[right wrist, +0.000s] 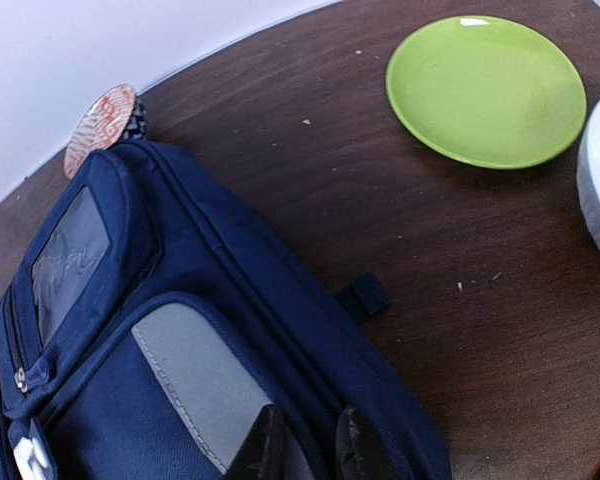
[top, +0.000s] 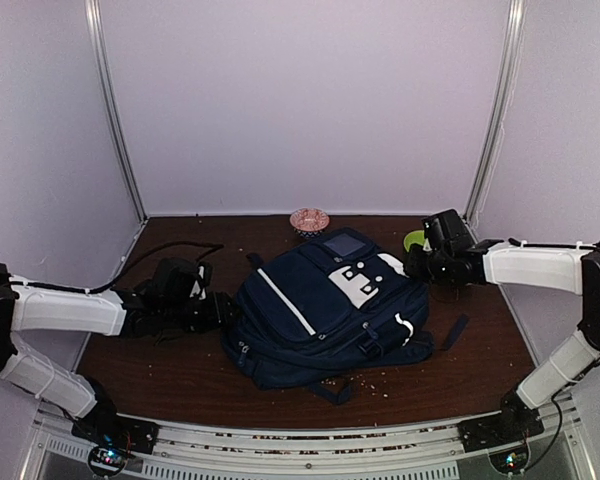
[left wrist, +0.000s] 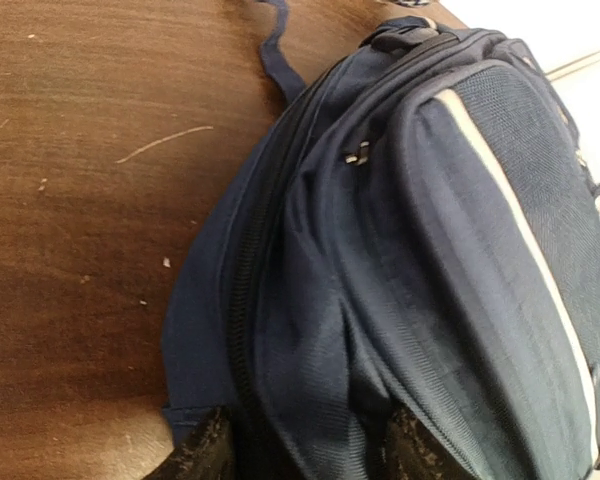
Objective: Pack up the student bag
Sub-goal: Adjust the student bag at the center of the board.
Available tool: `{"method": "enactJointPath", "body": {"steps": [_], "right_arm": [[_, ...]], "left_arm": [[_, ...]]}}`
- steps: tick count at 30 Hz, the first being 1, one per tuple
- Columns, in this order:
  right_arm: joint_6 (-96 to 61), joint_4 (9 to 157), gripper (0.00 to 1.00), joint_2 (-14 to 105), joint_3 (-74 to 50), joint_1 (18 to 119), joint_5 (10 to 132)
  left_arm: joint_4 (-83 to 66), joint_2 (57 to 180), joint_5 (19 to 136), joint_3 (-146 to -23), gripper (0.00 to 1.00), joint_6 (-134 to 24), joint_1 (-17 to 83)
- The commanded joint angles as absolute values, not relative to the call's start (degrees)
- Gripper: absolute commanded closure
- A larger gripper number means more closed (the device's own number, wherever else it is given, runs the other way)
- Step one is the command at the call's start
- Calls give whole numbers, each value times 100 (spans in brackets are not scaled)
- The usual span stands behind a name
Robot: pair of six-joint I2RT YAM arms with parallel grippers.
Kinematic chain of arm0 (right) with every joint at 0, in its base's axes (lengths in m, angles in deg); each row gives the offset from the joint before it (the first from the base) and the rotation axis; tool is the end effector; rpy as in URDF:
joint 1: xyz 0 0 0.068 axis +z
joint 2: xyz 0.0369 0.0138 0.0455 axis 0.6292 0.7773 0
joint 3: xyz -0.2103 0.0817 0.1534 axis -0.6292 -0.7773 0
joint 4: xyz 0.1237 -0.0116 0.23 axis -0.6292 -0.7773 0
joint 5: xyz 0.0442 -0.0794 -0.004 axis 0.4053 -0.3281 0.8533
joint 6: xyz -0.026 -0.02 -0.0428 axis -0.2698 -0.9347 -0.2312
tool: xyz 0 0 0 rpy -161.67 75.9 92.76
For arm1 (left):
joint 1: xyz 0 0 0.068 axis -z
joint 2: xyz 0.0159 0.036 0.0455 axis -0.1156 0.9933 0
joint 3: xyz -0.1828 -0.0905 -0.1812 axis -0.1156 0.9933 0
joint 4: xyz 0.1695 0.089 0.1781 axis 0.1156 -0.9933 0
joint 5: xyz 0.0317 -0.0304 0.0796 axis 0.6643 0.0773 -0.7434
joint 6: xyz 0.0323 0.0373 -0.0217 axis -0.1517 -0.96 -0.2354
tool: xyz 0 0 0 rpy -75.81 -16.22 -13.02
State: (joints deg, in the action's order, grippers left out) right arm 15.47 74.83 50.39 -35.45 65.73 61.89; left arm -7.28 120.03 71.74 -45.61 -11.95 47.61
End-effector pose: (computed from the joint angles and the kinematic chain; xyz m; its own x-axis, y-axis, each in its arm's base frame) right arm 0.2854 0.1426 0.2164 -0.7379 0.3426 -0.5815 0.0542 0.8889 0.4549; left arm 0.1977 -0.1735 0.1761 -0.8329 -0.3561 -0.4236 -0.0008 0.7663 -0.6425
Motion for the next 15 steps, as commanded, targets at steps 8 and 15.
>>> {"method": "enactJointPath", "body": {"steps": [8,15], "right_arm": [[2041,7920,100,5173,-3277,8391,7378],[2323,8017,100,6125,-2168,9010,7617]], "left_arm": [[-320,11723,7047,-4540,76,-1358,4786],[-1560,10556,6070,-4368,100,-1489,4524]]}}
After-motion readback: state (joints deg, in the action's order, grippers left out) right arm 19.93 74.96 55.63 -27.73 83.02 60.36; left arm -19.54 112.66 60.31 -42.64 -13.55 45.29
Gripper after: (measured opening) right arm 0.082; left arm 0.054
